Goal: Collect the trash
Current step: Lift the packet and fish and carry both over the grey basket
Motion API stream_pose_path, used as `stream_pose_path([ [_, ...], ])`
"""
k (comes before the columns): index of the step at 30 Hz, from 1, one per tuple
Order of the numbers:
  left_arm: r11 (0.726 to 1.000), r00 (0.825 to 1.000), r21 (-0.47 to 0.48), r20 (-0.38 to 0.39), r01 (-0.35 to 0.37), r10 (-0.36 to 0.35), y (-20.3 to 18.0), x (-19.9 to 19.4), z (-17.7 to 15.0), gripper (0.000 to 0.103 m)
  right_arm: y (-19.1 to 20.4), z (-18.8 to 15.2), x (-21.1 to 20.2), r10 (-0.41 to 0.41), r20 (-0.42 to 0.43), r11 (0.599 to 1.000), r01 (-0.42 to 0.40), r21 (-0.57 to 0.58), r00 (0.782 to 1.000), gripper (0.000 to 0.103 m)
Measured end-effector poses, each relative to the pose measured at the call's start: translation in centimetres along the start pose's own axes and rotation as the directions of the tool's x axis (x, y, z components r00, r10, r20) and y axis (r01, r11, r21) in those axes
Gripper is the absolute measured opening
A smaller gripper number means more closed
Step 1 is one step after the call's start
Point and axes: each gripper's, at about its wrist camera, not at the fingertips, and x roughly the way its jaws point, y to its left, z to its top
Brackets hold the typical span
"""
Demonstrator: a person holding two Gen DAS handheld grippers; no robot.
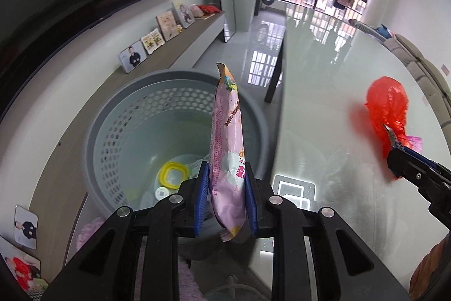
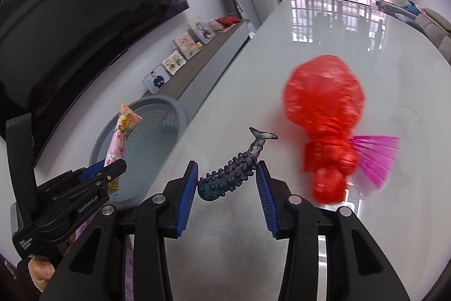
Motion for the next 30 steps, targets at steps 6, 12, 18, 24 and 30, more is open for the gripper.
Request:
stream_pose_path([
  [6,0.997,0.999,-0.063,-0.006,-0.038,0.038,4.2,0.5,0.0,0.024,4.1,1.0,2.5,0.036,-0.032,0.997,-0.038,-0.068,0.999,0.041],
  [12,0.991,0.998,-0.116,-0.014,-0.07,0.069,7.7,1.2,0.1,0.024,7.4,2.2,5.2,0.06,-0.073,0.991,-0.068,-0.116,0.996,0.041],
  [18,0.987,0.996,-0.135,-0.012,-0.09,0.089,10.1,2.0,0.6,0.024,10.0,2.9,7.0,0.08,-0.09,0.983,-0.094,-0.158,0.993,0.041],
  [24,0.985,0.995,-0.139,-0.015,-0.103,0.102,11.4,2.8,1.0,0.024,12.1,3.0,8.2,0.098,-0.102,0.974,-0.116,-0.192,0.99,0.041],
  [30,0.984,0.994,-0.139,-0.03,-0.108,0.105,12.2,4.0,1.1,0.024,12.6,3.1,9.7,0.11,-0.125,0.97,-0.134,-0.202,0.986,0.041],
])
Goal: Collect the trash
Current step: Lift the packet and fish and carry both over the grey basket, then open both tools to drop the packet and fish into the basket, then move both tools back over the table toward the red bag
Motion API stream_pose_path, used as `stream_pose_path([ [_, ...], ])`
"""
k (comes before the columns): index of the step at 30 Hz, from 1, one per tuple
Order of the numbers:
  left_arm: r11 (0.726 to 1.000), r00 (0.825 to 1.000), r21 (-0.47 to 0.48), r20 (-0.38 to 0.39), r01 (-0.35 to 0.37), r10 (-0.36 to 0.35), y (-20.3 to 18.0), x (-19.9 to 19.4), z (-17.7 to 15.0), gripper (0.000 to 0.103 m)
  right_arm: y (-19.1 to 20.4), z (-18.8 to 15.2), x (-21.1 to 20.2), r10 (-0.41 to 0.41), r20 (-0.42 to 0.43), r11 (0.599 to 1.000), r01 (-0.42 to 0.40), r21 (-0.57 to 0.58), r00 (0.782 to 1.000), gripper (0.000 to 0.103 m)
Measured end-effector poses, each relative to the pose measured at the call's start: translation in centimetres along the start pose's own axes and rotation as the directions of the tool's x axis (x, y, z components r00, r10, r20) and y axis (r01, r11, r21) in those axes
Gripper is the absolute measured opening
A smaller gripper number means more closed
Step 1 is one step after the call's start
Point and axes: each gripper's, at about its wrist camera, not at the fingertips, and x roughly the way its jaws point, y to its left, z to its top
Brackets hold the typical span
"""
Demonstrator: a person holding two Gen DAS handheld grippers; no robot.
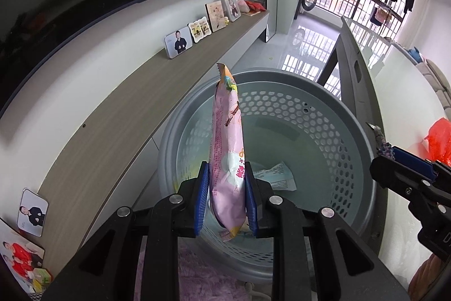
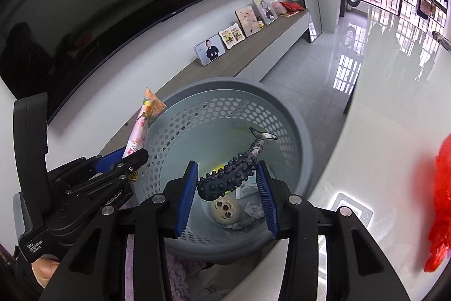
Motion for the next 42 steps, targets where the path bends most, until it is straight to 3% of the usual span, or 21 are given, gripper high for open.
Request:
stream_pose_path([
  [13,1.0,1.0,0.013,-0.022,-0.009,0.009,-0.1,1.6,0.6,0.027,-1.4,0.1,2.3,0.005,-0.037,0.999,-0.004,0.033,0.999,0.041],
  [18,1.0,1.0,0.018,-0.023,-0.018,0.018,-0.5,1.6,0.5,0.046,-1.9,0.3,2.5,0.006,-0.027,0.999,-0.005,0.039,1.0,0.042],
  [20,1.0,1.0,0.017,-0.017,-0.023,0.024,-0.6,1.4,0.4,0.063,-2.0,0.0,2.1,0.007,-0.011,0.999,-0.007,0.043,1.0,0.059],
  [22,0.999,1.0,0.016,-0.007,-0.03,0.031,-0.7,1.1,0.4,0.069,-2.0,0.0,1.9,0.006,0.0,0.999,-0.006,0.045,1.0,0.061],
  [42,0.998,0.998,-0.016,-0.02,-0.058,0.057,-0.2,0.5,-0.1,0.075,-1.9,-0.2,1.8,-0.028,0.006,0.999,0.027,0.023,1.0,0.065],
])
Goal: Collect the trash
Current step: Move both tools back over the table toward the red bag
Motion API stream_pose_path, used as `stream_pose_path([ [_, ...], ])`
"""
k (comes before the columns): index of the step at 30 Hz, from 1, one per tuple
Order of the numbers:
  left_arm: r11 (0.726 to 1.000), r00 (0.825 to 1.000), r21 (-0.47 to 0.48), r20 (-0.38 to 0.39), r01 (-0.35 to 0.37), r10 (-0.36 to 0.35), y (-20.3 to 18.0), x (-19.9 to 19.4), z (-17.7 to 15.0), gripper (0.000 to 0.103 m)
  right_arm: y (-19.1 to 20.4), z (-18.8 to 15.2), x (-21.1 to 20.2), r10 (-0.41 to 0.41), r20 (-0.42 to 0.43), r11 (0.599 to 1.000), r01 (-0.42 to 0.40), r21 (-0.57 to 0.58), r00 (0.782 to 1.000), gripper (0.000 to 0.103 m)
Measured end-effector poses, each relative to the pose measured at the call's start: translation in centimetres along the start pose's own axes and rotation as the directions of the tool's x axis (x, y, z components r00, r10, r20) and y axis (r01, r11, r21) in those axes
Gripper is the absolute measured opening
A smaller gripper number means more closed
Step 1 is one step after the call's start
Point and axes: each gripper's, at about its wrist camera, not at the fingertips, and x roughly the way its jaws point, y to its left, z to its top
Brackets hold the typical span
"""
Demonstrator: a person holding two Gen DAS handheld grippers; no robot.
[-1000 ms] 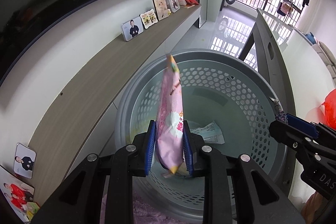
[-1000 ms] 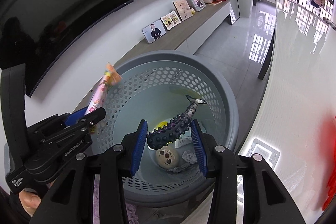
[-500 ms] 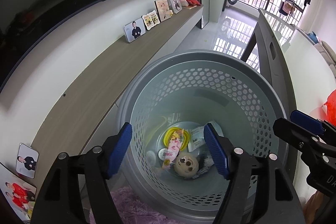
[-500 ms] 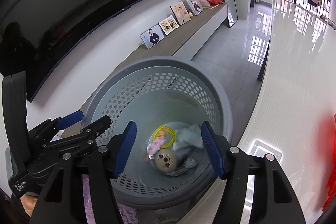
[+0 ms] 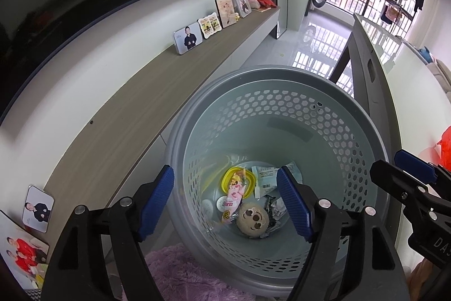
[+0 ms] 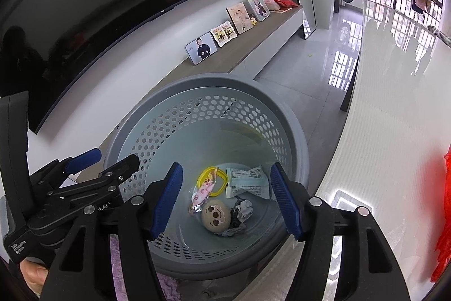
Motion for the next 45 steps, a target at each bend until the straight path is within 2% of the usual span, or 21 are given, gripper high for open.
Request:
stream_pose_path([
  [14,1.0,1.0,-0.029,0.022,-0.006,0.007,0.7,-2.0,-0.8,0.077,0.3,-0.7,-0.4,-0.018,-0.001,1.0,0.018,-0.006,1.0,0.067],
  [23,1.0,0.999,-0.024,0.049,0.009,-0.008,0.3,-4.0,-1.2,0.077,-0.4,-1.8,-2.1,-0.029,0.024,0.999,0.028,0.025,0.999,0.067],
  [45,0.999,0.996,0.017,0.077,0.044,-0.045,-2.6,-7.6,-3.8,0.079,-2.5,-4.7,-6.0,-0.057,0.07,0.993,0.05,0.104,0.996,0.069],
])
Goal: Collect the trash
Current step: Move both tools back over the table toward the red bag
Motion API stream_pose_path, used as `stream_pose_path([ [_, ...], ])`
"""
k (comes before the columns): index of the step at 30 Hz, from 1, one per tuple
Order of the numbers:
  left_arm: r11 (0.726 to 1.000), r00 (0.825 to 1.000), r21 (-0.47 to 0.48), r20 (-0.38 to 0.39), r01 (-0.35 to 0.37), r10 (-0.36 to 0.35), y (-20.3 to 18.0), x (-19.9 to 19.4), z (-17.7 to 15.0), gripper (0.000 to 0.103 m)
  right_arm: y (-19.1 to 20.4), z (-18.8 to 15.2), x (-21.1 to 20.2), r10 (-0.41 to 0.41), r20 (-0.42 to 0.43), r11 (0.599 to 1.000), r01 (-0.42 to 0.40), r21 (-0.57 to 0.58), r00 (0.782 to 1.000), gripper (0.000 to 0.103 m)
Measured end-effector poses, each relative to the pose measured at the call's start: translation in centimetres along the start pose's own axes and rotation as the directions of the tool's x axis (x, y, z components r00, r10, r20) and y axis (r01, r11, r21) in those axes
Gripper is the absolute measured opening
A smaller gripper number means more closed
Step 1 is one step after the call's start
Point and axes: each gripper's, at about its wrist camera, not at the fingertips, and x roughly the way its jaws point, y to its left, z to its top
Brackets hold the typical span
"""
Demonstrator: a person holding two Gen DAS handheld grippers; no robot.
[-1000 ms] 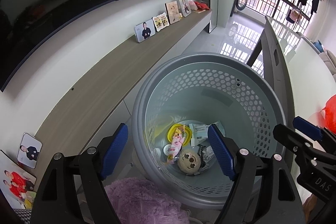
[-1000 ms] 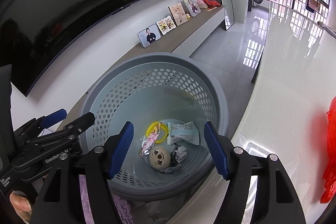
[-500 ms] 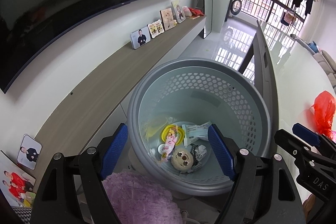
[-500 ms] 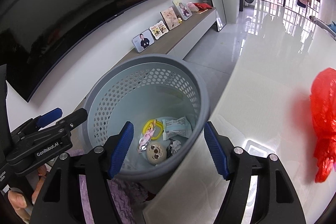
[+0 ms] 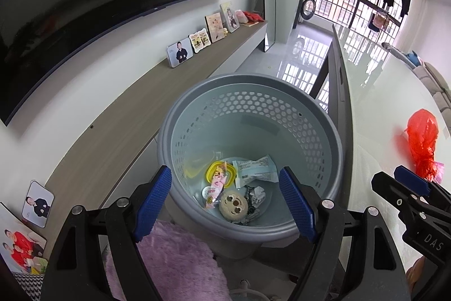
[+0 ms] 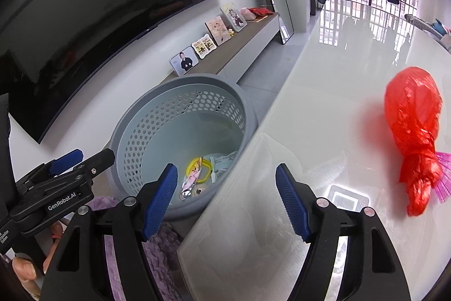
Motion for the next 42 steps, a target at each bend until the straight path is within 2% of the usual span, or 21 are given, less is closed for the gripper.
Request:
stream_pose_path([
  [16,0.996,0.999,0.083,0.014,0.033,-0.034,-4.6,-1.0,-0.5,0.082,-4.7,-2.0,-3.0,-0.031,0.039,0.996,0.027,0.086,0.999,0.07],
  [26,0.985,0.996,0.15,0.007,0.083,-0.085,-8.8,-0.7,-0.2,0.083,-9.1,-3.6,-5.2,-0.095,0.046,0.983,0.087,0.16,0.994,0.07],
  [42,0.938,0.981,0.287,-0.036,0.194,-0.192,-17.6,0.8,-0.8,0.083,-17.7,-7.1,-9.2,-0.236,0.038,0.922,0.212,0.323,0.971,0.07],
])
